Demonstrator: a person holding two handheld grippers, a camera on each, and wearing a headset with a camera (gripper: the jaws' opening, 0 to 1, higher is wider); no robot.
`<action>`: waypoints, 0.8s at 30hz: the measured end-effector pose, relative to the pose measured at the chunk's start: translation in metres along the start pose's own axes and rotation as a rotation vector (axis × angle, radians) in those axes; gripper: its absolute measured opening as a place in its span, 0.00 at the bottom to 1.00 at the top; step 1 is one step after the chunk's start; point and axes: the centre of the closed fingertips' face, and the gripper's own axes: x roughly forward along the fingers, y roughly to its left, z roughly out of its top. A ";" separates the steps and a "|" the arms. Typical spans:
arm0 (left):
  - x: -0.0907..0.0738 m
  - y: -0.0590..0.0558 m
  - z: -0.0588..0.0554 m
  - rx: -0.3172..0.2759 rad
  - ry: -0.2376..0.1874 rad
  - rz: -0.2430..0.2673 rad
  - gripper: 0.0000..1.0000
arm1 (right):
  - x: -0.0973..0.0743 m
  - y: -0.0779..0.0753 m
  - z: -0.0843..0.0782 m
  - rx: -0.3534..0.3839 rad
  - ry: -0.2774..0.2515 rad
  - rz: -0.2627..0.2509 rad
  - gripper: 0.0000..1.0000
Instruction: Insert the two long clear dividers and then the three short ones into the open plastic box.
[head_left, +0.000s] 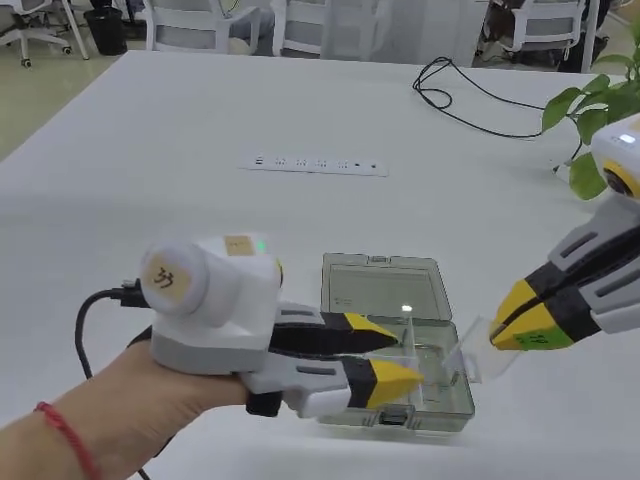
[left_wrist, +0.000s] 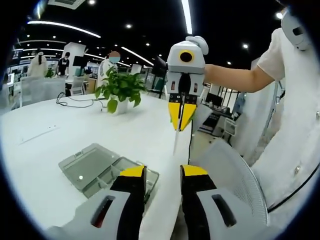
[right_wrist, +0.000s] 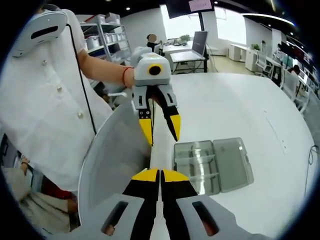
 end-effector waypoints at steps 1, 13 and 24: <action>-0.001 0.002 -0.001 -0.002 0.001 0.005 0.32 | 0.000 -0.001 -0.001 0.001 0.002 -0.004 0.03; -0.013 0.023 -0.014 0.036 0.048 0.065 0.61 | 0.002 -0.026 -0.015 0.016 0.036 -0.066 0.03; -0.021 0.032 -0.034 0.046 0.102 0.067 0.90 | 0.014 -0.051 -0.034 -0.014 0.110 -0.117 0.03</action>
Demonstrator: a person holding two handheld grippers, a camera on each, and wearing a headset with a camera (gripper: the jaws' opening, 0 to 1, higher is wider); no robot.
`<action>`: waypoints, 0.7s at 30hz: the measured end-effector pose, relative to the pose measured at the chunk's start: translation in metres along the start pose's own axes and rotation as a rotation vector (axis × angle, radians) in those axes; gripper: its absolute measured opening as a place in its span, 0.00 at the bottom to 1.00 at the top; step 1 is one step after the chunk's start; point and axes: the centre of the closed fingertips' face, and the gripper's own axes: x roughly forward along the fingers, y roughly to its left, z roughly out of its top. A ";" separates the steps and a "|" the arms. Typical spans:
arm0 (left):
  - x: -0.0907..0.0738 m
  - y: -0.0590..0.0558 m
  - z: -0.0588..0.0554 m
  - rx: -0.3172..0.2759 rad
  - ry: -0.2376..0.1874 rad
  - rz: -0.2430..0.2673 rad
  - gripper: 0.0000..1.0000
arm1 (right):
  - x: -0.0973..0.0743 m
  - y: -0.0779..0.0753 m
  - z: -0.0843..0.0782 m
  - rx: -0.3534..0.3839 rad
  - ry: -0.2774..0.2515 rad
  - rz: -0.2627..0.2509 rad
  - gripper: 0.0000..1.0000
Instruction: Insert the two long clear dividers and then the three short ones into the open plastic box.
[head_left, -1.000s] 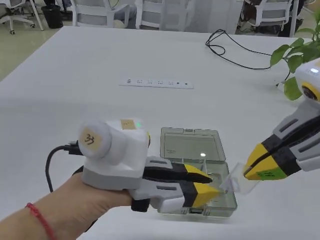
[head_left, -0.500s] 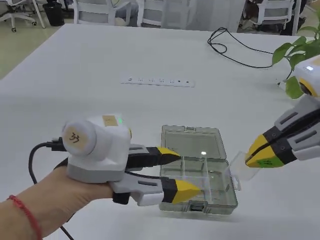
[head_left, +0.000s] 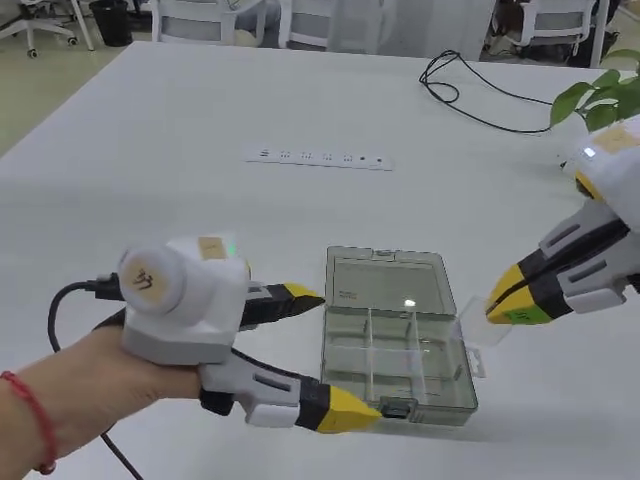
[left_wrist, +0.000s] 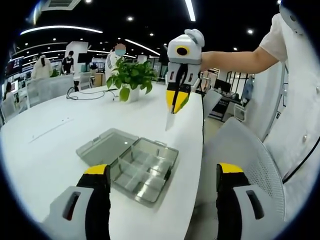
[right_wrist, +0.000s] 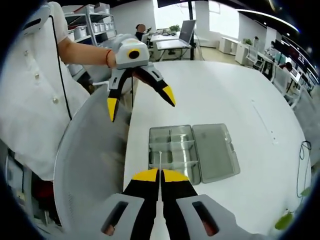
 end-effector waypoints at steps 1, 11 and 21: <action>0.000 0.001 -0.001 -0.001 0.002 0.001 0.93 | 0.003 -0.002 -0.002 -0.003 0.008 -0.006 0.03; -0.005 0.006 -0.016 -0.004 0.041 -0.001 1.00 | 0.029 -0.019 -0.019 -0.030 0.056 -0.028 0.03; -0.004 0.005 -0.017 -0.015 0.034 0.003 1.00 | 0.047 -0.015 -0.021 -0.045 0.089 -0.023 0.03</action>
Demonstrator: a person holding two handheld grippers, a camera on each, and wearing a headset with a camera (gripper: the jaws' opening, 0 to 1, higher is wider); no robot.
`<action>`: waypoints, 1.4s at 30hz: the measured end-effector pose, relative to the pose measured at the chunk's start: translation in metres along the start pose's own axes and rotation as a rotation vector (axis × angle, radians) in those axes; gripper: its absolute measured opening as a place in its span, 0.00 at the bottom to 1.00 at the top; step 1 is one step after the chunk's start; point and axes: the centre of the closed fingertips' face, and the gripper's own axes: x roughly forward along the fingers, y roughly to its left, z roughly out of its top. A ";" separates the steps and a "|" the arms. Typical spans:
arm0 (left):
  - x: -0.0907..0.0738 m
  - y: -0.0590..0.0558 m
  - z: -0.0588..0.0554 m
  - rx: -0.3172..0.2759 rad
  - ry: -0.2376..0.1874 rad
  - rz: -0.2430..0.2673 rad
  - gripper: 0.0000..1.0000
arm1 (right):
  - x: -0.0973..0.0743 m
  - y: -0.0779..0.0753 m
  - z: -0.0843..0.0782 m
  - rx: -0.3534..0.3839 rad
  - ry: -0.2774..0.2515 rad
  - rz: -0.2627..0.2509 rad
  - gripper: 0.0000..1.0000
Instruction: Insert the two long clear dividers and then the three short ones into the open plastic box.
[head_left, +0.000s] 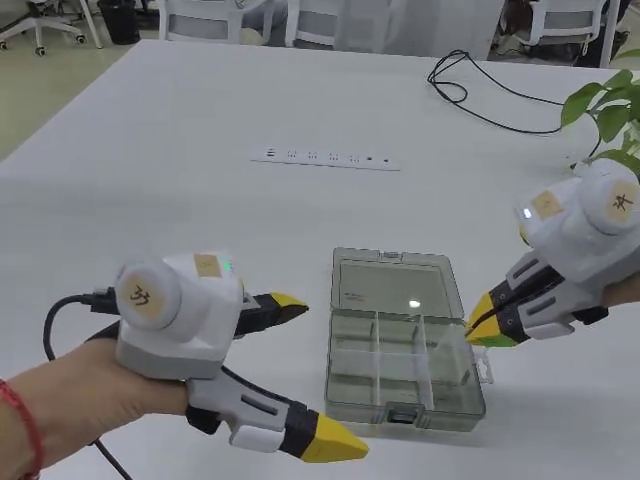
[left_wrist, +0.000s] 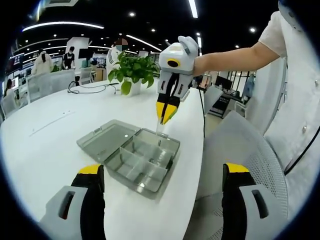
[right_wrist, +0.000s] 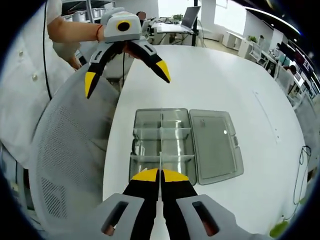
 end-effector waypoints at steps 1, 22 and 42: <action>0.000 0.000 0.000 -0.001 -0.001 0.000 1.00 | 0.001 0.000 0.000 -0.004 0.003 -0.001 0.03; 0.002 -0.005 0.000 -0.017 -0.019 -0.005 1.00 | 0.018 -0.010 -0.013 -0.005 0.051 0.035 0.03; 0.000 -0.005 0.001 -0.024 -0.031 -0.002 1.00 | 0.023 -0.009 -0.018 -0.006 -0.005 0.015 0.03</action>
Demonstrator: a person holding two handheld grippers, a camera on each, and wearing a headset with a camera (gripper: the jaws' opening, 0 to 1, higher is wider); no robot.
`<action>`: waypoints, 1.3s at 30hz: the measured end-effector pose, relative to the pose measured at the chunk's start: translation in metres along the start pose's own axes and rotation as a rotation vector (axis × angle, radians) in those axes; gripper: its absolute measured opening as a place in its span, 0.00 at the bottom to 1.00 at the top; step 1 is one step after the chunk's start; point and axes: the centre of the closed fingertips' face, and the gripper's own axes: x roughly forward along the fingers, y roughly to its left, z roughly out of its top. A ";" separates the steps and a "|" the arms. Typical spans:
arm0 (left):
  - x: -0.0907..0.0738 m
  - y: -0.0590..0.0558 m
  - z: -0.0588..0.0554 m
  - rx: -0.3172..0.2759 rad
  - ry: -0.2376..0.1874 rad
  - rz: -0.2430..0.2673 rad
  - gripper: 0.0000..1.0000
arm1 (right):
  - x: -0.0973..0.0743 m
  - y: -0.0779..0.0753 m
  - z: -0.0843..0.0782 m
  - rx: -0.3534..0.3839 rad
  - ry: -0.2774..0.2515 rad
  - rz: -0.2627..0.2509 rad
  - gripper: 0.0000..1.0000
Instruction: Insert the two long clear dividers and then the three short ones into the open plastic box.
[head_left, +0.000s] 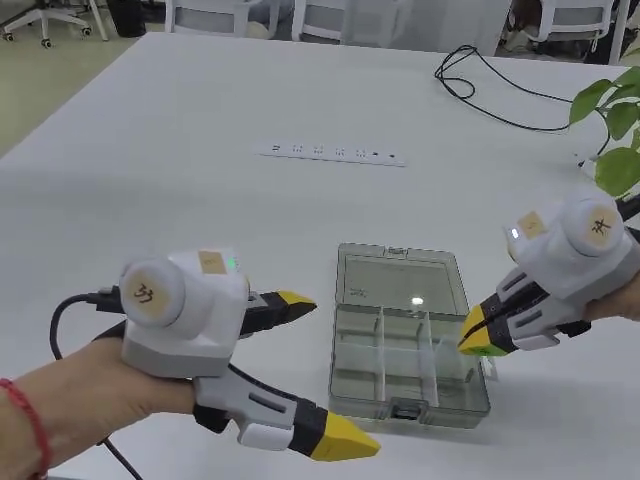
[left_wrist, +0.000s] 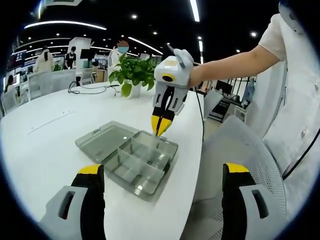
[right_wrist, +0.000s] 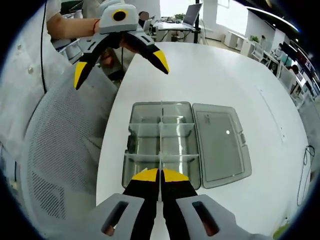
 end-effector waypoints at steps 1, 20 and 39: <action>0.000 0.000 0.000 0.000 0.001 0.000 1.00 | 0.001 -0.001 0.000 -0.001 -0.002 -0.001 0.03; -0.001 0.000 -0.003 -0.002 0.004 0.001 1.00 | 0.025 0.003 -0.010 -0.032 0.032 -0.030 0.03; -0.002 0.001 -0.004 -0.003 0.007 0.001 1.00 | 0.028 0.002 -0.014 -0.037 0.051 -0.030 0.04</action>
